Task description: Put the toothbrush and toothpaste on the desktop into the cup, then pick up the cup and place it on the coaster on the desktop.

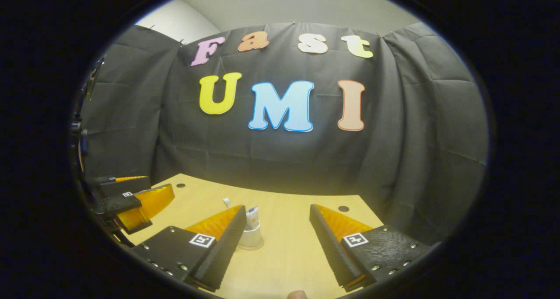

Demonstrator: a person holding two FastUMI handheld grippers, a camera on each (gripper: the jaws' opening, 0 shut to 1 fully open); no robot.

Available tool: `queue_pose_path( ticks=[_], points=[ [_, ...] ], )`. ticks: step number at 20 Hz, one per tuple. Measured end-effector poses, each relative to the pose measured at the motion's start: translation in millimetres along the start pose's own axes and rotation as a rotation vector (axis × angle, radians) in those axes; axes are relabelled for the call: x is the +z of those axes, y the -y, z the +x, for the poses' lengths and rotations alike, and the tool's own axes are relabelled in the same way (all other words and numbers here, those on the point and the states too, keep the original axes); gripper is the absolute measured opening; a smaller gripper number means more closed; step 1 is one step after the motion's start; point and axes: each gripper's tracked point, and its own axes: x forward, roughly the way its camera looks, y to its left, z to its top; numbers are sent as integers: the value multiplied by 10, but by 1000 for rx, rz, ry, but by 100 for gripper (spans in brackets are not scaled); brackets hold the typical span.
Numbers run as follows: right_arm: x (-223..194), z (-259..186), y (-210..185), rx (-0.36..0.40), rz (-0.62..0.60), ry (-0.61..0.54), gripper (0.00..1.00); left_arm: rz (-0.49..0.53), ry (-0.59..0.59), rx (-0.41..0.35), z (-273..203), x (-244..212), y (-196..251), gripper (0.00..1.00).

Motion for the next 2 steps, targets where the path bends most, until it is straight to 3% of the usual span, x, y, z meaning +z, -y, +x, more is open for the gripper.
queue_pose_path(
  ticks=[2],
  points=[
    [35,10,-3,-15,9,0,91,2,9,-4,5,41,-40,96]
  ],
)
